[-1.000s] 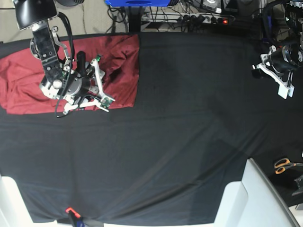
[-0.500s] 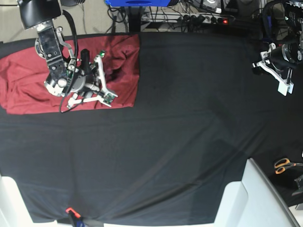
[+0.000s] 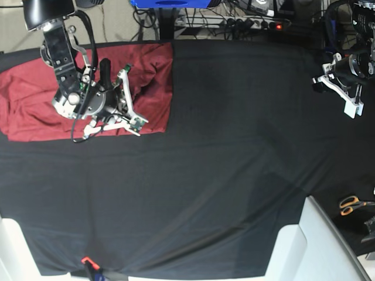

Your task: Fold the T-shirt properly

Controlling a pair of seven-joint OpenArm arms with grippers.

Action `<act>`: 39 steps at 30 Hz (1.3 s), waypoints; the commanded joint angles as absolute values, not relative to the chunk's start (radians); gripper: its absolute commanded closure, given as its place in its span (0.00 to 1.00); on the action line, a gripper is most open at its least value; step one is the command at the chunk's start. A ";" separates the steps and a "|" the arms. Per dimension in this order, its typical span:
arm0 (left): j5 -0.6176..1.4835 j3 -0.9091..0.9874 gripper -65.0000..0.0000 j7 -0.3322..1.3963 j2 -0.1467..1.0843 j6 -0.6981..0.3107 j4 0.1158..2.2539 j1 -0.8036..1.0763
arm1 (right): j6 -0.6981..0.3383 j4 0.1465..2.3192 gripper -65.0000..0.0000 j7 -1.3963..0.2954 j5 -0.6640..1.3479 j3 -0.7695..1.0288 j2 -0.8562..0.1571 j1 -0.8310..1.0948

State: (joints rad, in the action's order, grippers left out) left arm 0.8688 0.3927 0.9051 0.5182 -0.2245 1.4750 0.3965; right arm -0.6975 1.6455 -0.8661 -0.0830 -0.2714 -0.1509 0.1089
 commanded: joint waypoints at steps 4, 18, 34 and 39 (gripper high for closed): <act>0.881 0.403 1.00 0.894 0.538 -0.229 1.489 0.394 | -0.698 1.693 0.98 -0.872 -0.082 -0.231 -0.159 0.125; 0.881 0.403 1.00 0.894 0.538 -0.229 1.489 0.392 | -0.698 1.796 0.98 -0.875 -0.082 -0.041 -0.159 0.254; 0.880 0.403 1.00 0.894 0.539 -0.229 1.489 0.392 | -0.698 1.831 0.98 -0.866 -0.081 0.062 -0.159 0.328; 0.880 0.403 1.00 0.894 0.539 -0.229 1.489 0.392 | -0.698 1.825 0.97 -0.866 -0.081 0.093 -0.159 0.332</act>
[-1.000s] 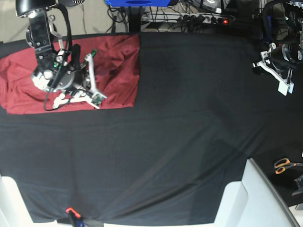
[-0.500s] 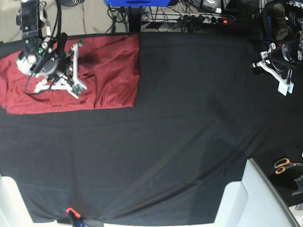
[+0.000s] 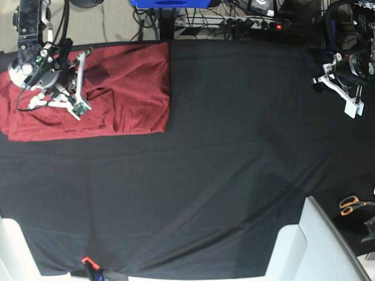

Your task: Fold the T-shirt properly

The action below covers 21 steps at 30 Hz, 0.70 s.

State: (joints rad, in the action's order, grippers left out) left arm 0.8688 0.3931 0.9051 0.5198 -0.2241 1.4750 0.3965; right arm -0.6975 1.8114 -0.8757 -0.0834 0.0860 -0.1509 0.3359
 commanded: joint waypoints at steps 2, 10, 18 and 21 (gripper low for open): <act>0.880 0.403 1.00 0.894 0.539 -0.229 1.489 0.392 | -0.698 1.825 0.97 -0.866 -0.081 0.088 -0.159 0.332; 0.880 0.403 1.00 0.894 0.539 -0.229 1.489 0.392 | -0.698 1.828 0.75 -0.924 -0.081 0.091 -0.154 0.332; 0.880 0.403 1.00 0.894 0.539 -0.229 1.489 0.392 | -0.698 1.847 0.73 -0.951 -0.082 0.093 -0.151 0.328; 0.880 0.403 1.00 0.894 0.539 -0.229 1.489 0.392 | -0.698 1.897 0.80 -0.938 -0.079 0.082 -0.151 0.326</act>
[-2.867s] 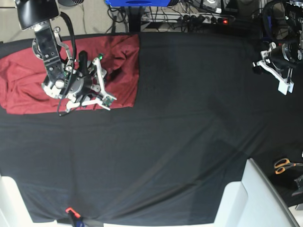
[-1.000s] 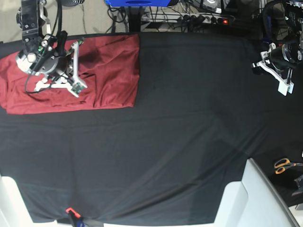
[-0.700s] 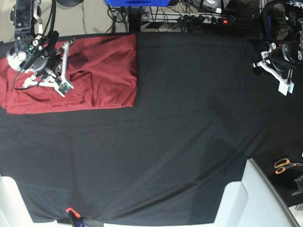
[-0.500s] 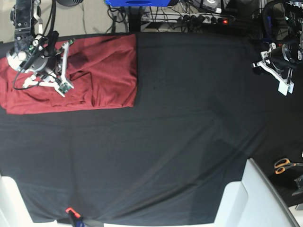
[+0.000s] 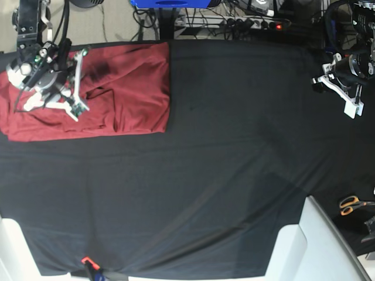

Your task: Fold the T-shirt properly

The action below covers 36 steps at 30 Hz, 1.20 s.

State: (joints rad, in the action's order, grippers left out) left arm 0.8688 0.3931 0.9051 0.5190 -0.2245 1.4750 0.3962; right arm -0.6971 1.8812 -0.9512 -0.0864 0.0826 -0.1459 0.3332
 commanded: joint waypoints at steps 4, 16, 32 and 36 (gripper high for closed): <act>0.880 0.403 1.00 0.894 0.538 -0.229 1.489 0.392 | -0.698 1.883 0.97 -0.917 -0.079 0.067 -0.150 0.294; 0.880 0.403 1.00 0.894 0.538 -0.229 1.489 0.392 | -0.698 1.659 0.99 -0.911 -0.079 -0.022 -0.130 0.182; 0.880 0.403 1.00 0.894 0.538 -0.229 1.489 0.392 | -0.698 1.704 0.99 -0.914 -0.082 -0.016 -0.137 0.297; 0.880 0.403 1.00 0.894 0.538 -0.229 1.489 0.392 | -0.698 1.733 0.99 -0.915 -0.082 -0.016 -0.137 0.317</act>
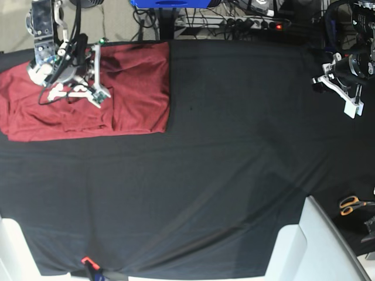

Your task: Fold the T-shirt properly

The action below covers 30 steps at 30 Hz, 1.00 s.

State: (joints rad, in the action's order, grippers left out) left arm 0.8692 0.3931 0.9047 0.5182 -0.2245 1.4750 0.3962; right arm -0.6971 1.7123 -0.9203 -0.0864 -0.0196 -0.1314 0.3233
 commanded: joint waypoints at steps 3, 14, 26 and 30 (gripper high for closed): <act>0.880 0.403 1.00 0.894 0.538 -0.229 1.489 0.392 | -0.698 1.756 0.99 -0.917 -0.084 -0.016 -0.139 0.325; 0.880 0.403 1.00 0.894 0.538 -0.229 1.489 0.392 | -0.698 1.765 0.99 -0.932 -0.084 0.090 -0.139 0.341; 0.880 0.403 1.00 0.894 0.538 -0.229 1.489 0.394 | -0.698 1.793 0.99 -0.937 -0.084 0.091 -0.163 0.371; 0.880 0.403 1.00 0.894 0.538 -0.229 1.489 0.394 | -0.698 1.857 0.99 -0.937 -0.084 0.088 -0.163 0.367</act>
State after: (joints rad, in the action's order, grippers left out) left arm 0.8688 0.3931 0.9051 0.5182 -0.2245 1.4750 0.3965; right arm -0.6971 1.8420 -0.9379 -0.0837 0.0868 -0.1562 0.3660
